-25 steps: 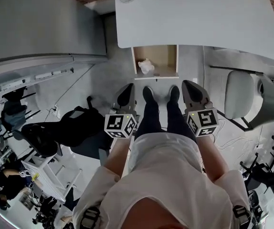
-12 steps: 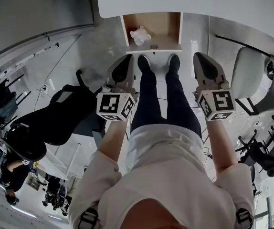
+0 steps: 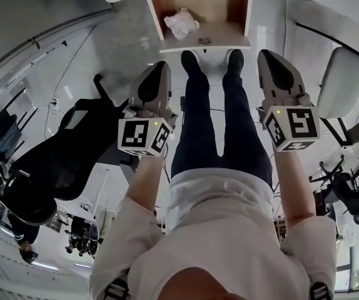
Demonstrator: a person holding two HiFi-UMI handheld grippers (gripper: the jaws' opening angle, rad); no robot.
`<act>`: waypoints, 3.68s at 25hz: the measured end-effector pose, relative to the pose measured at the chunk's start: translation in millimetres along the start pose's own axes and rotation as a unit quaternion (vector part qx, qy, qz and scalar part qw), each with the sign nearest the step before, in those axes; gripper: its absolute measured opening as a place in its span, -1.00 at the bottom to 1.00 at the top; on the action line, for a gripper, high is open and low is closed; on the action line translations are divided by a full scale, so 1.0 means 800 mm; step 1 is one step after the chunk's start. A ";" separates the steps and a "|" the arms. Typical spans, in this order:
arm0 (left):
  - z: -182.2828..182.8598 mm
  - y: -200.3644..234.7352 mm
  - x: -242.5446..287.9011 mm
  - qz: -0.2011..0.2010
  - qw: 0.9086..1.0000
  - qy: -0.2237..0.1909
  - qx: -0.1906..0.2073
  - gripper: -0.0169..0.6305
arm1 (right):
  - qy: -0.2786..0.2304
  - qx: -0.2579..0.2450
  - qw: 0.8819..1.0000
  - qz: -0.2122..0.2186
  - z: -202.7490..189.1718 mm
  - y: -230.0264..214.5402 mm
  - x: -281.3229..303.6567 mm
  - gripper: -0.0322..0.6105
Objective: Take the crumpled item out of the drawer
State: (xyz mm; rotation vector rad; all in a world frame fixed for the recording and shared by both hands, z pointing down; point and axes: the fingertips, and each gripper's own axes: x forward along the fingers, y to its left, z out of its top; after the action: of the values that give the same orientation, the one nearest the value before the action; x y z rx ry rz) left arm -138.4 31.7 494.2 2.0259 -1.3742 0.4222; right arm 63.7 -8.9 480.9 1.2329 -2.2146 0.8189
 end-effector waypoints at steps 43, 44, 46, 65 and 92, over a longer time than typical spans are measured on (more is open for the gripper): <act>-0.130 0.071 0.138 0.016 0.971 0.125 -0.202 -0.33 | 0.031 0.044 0.998 0.035 -0.081 0.006 0.048 -0.88; -0.133 0.074 0.142 0.021 0.970 0.130 -0.203 -0.33 | 0.031 0.046 0.998 0.037 -0.082 0.005 0.047 -0.88; -0.136 0.081 0.151 0.029 0.971 0.140 -0.192 -0.33 | 0.029 0.049 0.998 0.040 -0.082 0.003 0.046 -0.88; -0.172 0.114 0.202 0.066 0.937 0.273 -0.208 -0.38 | 0.024 0.036 0.999 0.018 -0.079 -0.052 0.033 -0.88; -0.170 0.128 0.206 0.054 0.925 0.336 -0.168 -0.92 | 0.032 0.022 0.999 0.017 -0.065 -0.061 0.051 -0.88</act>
State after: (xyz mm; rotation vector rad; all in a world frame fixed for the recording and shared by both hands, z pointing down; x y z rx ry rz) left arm -153.7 -18.7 725.3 1.3412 -1.0317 0.7845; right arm 92.2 -17.4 557.5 1.1761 -2.1831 0.9134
